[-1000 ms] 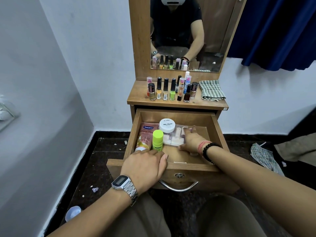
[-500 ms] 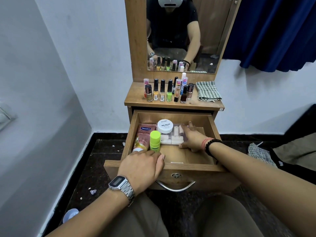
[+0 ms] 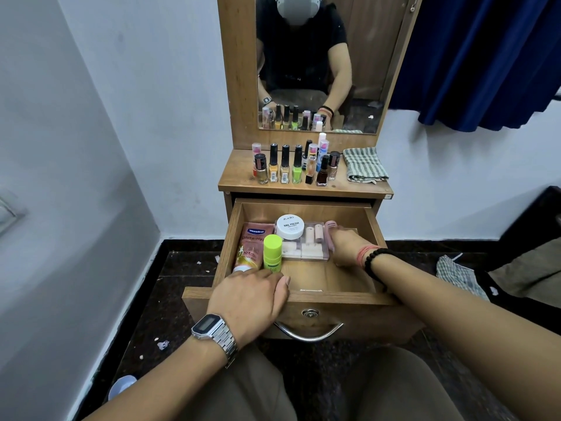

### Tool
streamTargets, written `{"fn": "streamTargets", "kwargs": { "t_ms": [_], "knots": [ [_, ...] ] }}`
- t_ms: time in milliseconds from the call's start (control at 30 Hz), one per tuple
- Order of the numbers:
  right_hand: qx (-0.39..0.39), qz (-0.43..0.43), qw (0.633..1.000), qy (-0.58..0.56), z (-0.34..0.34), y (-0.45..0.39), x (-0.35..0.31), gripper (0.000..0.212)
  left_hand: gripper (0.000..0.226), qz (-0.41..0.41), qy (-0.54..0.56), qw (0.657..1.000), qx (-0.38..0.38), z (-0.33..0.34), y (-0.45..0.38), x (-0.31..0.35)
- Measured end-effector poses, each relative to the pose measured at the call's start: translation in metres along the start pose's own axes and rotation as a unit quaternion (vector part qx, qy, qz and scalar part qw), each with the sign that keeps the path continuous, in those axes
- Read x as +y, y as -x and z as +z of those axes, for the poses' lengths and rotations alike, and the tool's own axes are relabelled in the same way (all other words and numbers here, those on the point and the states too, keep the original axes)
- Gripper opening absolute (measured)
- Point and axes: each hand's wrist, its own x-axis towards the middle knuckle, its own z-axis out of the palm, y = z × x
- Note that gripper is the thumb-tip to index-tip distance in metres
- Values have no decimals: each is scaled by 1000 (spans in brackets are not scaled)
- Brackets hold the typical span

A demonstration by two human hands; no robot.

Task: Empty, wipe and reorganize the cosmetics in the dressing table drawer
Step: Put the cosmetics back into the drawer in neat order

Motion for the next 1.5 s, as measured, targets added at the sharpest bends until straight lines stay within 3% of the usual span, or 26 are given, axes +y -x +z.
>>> {"fn": "streamTargets", "kwargs": {
  "t_ms": [100,167,300,600,967,1033,1167,1367,1500],
  "knots": [
    [-2,-1,1000,-28,1,-4,-1,50,43,-2,17,1000,-1,1,0,-1],
    [-16,-14,999,-32,-1,1,-2,62,43,0,22,1000,0,1,0,-1],
    [28,-26,998,-51,-7,15,1,51,42,-1,14,1000,11,1,0,-1],
    [74,-53,992,-84,-38,66,8,52,43,-8,24,999,-31,-3,2,-1],
    [45,-153,985,-64,1,164,9,56,18,-100,210,966,-113,-3,-6,-10],
    [48,-165,985,-21,8,168,8,63,9,-105,281,948,-102,-7,-9,-11],
    [34,-175,983,43,15,171,10,82,12,-129,376,915,-70,-19,-21,-20],
    [34,-188,978,87,20,172,11,94,14,-146,322,934,48,-40,-93,-55],
    [34,-195,975,101,19,173,11,96,16,-202,285,935,62,-38,-151,-76]
  ]
}}
